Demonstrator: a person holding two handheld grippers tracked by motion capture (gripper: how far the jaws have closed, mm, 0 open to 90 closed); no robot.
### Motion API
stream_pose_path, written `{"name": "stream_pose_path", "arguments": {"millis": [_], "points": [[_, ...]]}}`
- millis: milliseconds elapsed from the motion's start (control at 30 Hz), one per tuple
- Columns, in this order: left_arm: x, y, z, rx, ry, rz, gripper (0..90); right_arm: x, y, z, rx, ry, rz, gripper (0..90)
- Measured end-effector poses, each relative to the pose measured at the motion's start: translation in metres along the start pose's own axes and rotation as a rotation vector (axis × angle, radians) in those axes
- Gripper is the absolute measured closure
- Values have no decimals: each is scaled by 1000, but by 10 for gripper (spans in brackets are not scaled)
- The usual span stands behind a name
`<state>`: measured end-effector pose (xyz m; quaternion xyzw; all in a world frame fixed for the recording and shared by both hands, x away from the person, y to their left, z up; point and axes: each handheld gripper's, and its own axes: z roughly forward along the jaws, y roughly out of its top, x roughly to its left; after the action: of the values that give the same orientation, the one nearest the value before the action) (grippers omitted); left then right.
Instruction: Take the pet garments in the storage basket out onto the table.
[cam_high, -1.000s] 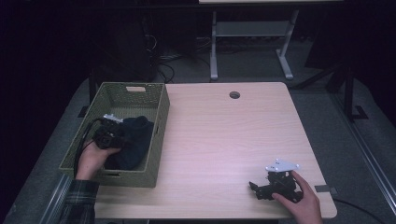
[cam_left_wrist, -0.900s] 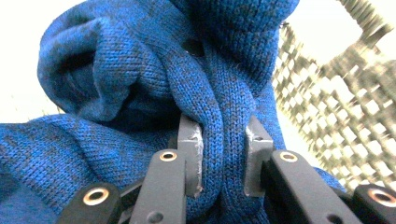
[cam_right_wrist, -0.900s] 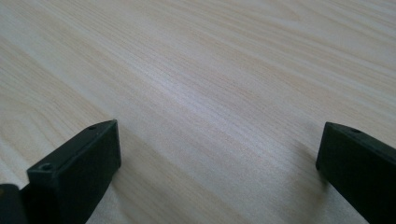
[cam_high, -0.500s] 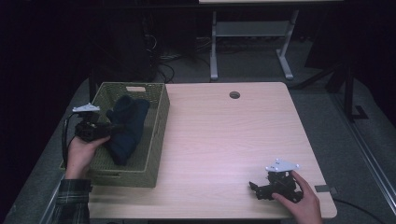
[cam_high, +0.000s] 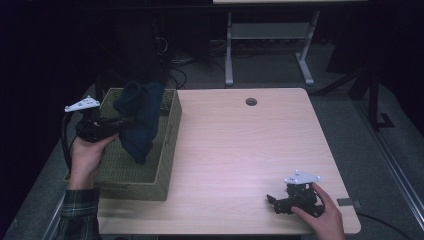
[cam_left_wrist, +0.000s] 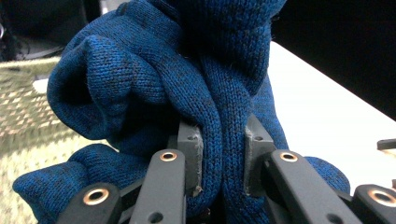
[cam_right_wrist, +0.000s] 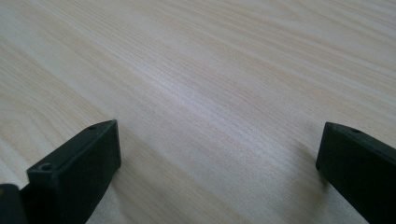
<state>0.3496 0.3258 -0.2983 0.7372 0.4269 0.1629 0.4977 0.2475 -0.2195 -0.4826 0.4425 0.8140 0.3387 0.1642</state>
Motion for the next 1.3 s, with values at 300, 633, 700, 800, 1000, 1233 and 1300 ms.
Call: {"name": "stream_pose_path", "arguments": {"millis": [300,633,700,800,1000,1233,1300], "points": [[-14,14,5,-32,-27,36,738,0,0,0,-2,0,1,0],[-37,28,16,-53,-72,77,738,0,0,0,-2,-1,1,0],[-41,30,19,-58,-82,82,738,0,0,0,-2,-1,1,0],[-47,34,24,-59,-92,92,738,0,0,0,-2,-1,0,0],[-62,40,34,-61,-118,118,738,0,0,0,-1,0,2,0],[-77,46,48,-73,-149,138,739,0,0,0,-1,0,3,0],[-81,47,52,-72,-156,141,739,0,0,0,-1,0,3,0]]}}
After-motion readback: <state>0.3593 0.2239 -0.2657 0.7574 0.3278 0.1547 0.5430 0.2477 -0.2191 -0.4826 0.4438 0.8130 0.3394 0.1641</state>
